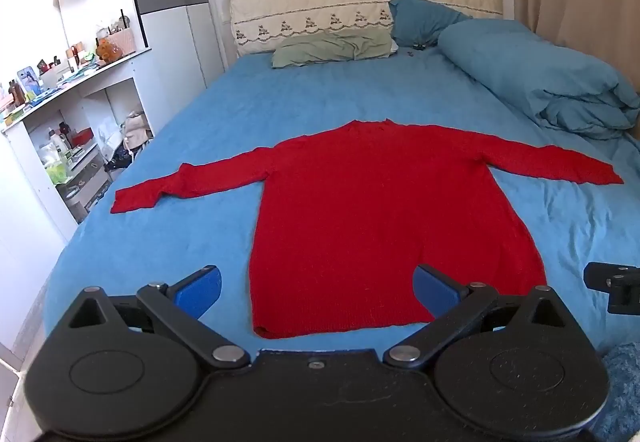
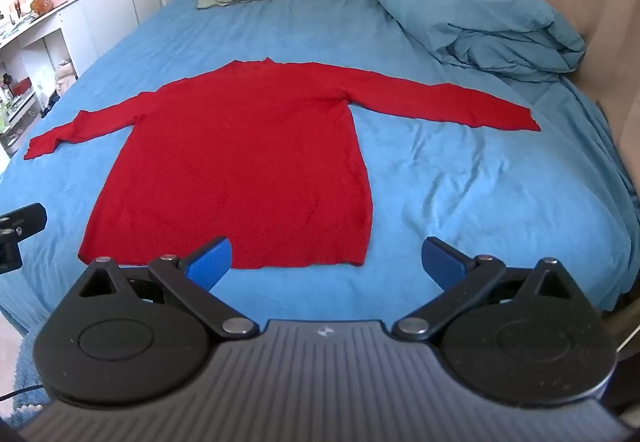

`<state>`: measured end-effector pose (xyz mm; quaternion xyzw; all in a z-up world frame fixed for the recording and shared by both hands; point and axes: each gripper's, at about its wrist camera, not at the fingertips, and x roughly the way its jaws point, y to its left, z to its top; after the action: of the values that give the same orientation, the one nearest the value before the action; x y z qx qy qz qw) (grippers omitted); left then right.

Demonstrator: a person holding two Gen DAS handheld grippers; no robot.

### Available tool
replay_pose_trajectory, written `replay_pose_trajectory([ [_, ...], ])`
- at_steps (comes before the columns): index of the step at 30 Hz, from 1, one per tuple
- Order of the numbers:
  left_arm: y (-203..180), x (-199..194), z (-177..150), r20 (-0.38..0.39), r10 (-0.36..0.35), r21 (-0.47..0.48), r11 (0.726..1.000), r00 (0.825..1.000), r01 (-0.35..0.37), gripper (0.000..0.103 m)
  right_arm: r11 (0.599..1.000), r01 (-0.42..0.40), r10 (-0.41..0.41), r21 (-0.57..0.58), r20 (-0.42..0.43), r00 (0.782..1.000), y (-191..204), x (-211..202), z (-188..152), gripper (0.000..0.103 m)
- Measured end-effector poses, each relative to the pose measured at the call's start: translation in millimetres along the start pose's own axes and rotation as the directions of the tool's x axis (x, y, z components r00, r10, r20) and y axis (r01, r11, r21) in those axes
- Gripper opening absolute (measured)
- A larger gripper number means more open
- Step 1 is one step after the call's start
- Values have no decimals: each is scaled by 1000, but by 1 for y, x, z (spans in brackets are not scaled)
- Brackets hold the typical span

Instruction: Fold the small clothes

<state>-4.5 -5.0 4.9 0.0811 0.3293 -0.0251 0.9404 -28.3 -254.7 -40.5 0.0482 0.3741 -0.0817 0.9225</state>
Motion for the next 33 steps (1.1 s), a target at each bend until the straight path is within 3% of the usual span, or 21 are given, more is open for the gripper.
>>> replay_pose_trajectory([
  [33,-2,-3,1,14,-16,2,1000,1000,16,103,1000,-16,16,-12,-5,1000,7,0,0,103],
])
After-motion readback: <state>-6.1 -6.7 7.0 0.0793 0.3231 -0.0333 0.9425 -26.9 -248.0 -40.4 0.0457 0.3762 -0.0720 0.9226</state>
